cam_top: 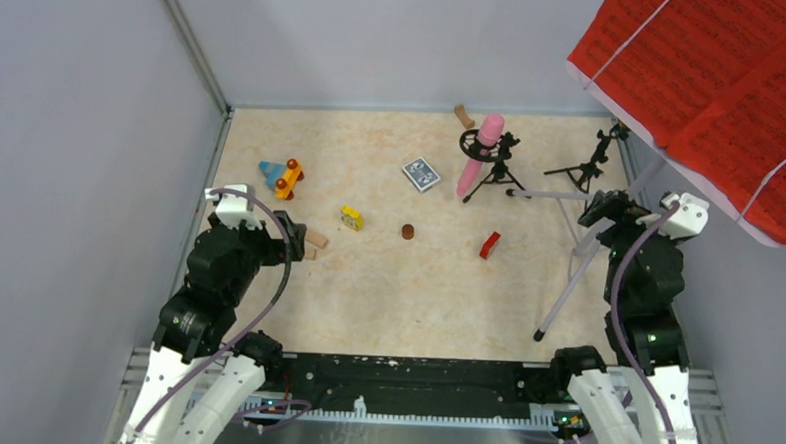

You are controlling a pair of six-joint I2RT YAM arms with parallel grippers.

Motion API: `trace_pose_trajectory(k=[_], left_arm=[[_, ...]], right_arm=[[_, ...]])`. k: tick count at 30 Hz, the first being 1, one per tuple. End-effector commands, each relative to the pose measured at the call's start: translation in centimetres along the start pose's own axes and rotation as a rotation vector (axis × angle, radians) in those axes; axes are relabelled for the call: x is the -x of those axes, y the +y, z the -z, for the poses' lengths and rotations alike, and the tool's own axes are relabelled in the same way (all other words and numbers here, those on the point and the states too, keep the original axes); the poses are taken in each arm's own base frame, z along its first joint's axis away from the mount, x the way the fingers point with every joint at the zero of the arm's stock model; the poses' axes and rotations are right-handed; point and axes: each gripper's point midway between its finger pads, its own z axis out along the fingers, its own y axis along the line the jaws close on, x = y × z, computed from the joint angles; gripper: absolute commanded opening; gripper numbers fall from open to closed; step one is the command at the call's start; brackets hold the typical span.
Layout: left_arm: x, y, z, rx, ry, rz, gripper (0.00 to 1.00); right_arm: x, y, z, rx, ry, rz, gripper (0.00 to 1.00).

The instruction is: Pack up the instrument practice props

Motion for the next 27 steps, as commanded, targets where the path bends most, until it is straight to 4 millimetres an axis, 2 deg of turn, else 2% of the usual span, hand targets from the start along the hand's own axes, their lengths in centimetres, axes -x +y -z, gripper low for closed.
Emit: trace_pose_trajectory(k=[1, 8, 13, 16, 21, 27], left_arm=[[0.6, -0.2, -0.2, -0.011, -0.027, 0.01, 0.99], [0.7, -0.4, -0.3, -0.028, -0.031, 0.003, 0.99], [0.6, -0.1, -0.6, -0.009, -0.022, 0.005, 0.99], [0.4, 0.1, -0.8, 0.007, -0.009, 0.008, 0.99], [0.5, 0.4, -0.6, 0.023, -0.015, 0.016, 0.99], [0.6, 0.5, -0.4, 0.026, -0.026, 0.02, 0.99]], right_arm=[[2.6, -2.9, -1.5, -0.192, -0.099, 0.098, 0.93], [2.3, -4.7, -2.6, -0.33, -0.146, 0.085, 0.92], [1.0, -4.1, -2.8, -0.321, -0.06, 0.02, 0.87], [-1.1, -3.4, -2.6, -0.303, 0.071, -0.016, 0.83], [-5.6, -1.6, -1.9, -0.215, 0.277, -0.059, 0.83], [-8.6, -1.9, -0.8, -0.257, 0.405, -0.099, 0.8]])
